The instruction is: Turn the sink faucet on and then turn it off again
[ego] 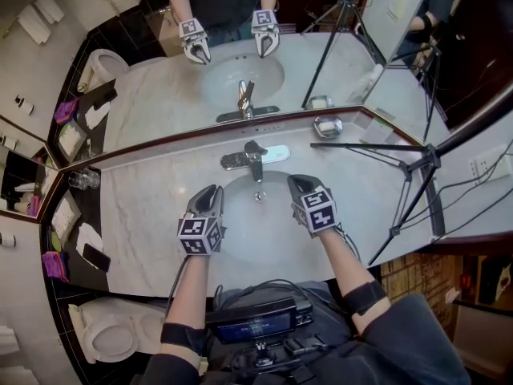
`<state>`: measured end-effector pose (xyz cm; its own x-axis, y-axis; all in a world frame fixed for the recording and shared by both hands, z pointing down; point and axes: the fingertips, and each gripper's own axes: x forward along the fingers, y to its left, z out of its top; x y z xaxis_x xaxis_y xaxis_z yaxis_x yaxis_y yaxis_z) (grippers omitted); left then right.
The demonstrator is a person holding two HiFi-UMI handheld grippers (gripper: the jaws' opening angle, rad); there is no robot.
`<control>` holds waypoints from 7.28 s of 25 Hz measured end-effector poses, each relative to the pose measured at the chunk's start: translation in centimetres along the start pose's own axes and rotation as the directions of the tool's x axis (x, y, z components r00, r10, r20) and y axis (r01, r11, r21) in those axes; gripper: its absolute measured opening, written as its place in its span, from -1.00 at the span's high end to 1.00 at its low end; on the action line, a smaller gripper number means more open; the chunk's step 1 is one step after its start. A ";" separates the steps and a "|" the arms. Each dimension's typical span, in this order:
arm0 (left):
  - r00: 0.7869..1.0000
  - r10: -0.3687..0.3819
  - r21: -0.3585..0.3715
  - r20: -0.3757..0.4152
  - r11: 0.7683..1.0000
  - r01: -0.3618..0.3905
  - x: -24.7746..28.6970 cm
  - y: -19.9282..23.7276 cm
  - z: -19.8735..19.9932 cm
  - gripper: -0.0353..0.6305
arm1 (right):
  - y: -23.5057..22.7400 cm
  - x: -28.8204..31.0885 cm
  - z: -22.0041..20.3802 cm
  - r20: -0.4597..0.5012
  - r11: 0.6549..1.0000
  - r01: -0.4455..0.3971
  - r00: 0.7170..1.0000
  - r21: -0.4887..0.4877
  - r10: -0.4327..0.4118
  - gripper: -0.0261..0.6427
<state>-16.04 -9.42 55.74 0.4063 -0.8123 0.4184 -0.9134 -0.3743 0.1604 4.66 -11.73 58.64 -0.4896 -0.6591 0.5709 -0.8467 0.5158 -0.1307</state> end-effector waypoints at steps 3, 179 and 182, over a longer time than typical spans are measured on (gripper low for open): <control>0.999 -0.038 0.066 -0.023 0.997 0.040 1.8 -0.5 0.5 0.55 | -0.7 0.2 0.0 0.000 1.000 0.010 1.000 -0.001 -0.010 0.86; 0.986 0.013 0.020 -0.165 1.000 -0.010 -0.4 0.1 -5.3 0.89 | 0.4 14.1 1.5 -0.089 0.313 -0.034 0.983 -0.949 -0.163 0.29; 0.986 0.015 0.017 -0.166 1.000 -0.013 -0.4 0.3 -5.3 0.89 | 0.7 14.2 2.5 -0.080 0.328 -0.025 0.985 -0.944 -0.154 0.29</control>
<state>-16.67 -6.81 60.39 0.3821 -0.7322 0.5637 -0.9179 -0.3715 0.1397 -3.35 -22.08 64.60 -0.3352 -0.6849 0.6470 -0.0689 0.7027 0.7081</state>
